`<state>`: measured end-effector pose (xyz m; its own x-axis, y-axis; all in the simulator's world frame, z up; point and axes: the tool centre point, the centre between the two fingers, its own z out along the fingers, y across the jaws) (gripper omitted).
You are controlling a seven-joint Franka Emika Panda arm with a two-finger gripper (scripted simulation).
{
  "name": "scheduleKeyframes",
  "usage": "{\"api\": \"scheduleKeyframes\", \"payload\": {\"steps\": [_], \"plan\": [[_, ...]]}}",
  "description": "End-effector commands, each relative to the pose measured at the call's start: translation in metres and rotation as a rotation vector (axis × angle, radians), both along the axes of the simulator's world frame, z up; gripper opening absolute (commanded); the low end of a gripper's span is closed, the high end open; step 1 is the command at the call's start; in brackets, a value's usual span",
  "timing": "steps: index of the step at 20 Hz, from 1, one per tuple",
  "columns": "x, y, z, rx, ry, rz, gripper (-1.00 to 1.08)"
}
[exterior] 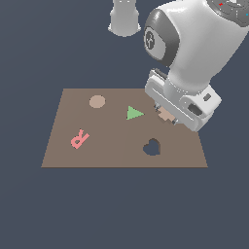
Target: Insert a designated object into the corresponding slot on a board.
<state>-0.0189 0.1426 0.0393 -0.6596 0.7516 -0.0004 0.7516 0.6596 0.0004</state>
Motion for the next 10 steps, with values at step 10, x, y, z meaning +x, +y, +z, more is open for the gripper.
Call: {"api": "scheduleKeyframes", "payload": {"steps": [10], "plan": [[-0.034,0.0,0.001,-0.001,0.0,0.228,-1.0]]}}
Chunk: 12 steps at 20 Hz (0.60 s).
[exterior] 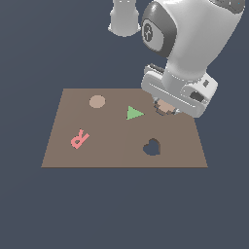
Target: Insert a designated object into the corresponding slot on a board.
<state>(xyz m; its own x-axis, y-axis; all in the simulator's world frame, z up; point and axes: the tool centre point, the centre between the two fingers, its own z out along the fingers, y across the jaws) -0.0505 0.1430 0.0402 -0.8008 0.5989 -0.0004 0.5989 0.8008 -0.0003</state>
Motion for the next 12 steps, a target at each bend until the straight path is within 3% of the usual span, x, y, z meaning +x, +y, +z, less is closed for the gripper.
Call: {"api": "scheduleKeyframes", "payload": {"steps": [1,12], "plan": [[-0.0039,-0.0006,0.0004,0.0,-0.001,0.028,-1.0],[-0.0064,-0.0019,-0.008,0.0,0.0,0.043,-1.0]]}}
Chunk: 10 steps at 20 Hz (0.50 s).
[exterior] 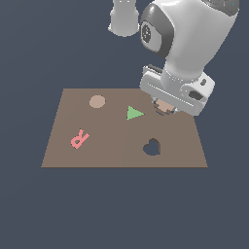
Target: Insert a designated object into the corresponding slot on a board.
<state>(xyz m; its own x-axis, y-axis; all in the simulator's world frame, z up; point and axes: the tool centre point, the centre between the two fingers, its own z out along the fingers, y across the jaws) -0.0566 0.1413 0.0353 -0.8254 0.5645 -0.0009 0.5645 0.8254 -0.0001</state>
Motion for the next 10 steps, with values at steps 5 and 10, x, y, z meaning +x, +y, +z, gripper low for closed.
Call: {"api": "scheduleKeyframes", "payload": {"steps": [5,10], "plan": [[-0.0004,-0.0004,-0.0046,0.0,0.0,0.002,1.0],[-0.0004,-0.0004,-0.0046,0.0,0.0,0.002,1.0]]}}
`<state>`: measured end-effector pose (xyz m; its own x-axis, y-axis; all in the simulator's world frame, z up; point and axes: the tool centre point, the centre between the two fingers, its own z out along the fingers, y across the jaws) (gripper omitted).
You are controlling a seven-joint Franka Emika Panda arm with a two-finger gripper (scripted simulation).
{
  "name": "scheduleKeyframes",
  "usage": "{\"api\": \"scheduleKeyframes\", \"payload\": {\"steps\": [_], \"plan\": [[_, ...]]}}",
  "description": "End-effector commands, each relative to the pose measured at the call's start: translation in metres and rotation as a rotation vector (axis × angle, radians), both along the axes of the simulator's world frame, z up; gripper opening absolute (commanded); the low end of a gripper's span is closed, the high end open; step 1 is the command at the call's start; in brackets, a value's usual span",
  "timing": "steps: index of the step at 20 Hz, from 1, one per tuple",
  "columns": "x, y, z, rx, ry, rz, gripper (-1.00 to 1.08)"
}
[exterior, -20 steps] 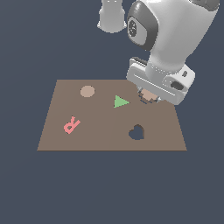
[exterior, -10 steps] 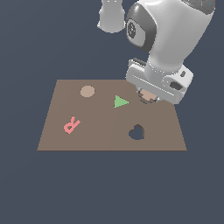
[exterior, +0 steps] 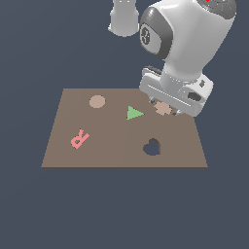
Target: Insert a designated object into the corresponding slot on a board.
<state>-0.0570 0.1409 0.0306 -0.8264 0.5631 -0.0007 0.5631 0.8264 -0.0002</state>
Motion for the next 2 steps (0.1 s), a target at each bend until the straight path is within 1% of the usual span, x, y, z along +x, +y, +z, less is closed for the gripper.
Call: {"api": "scheduleKeyframes", "payload": {"steps": [1,2], "plan": [[0.0001,0.0,0.0,0.0,0.0,0.0,1.0],[0.0001,0.0,0.0,0.0,0.0,0.0,1.0]]}}
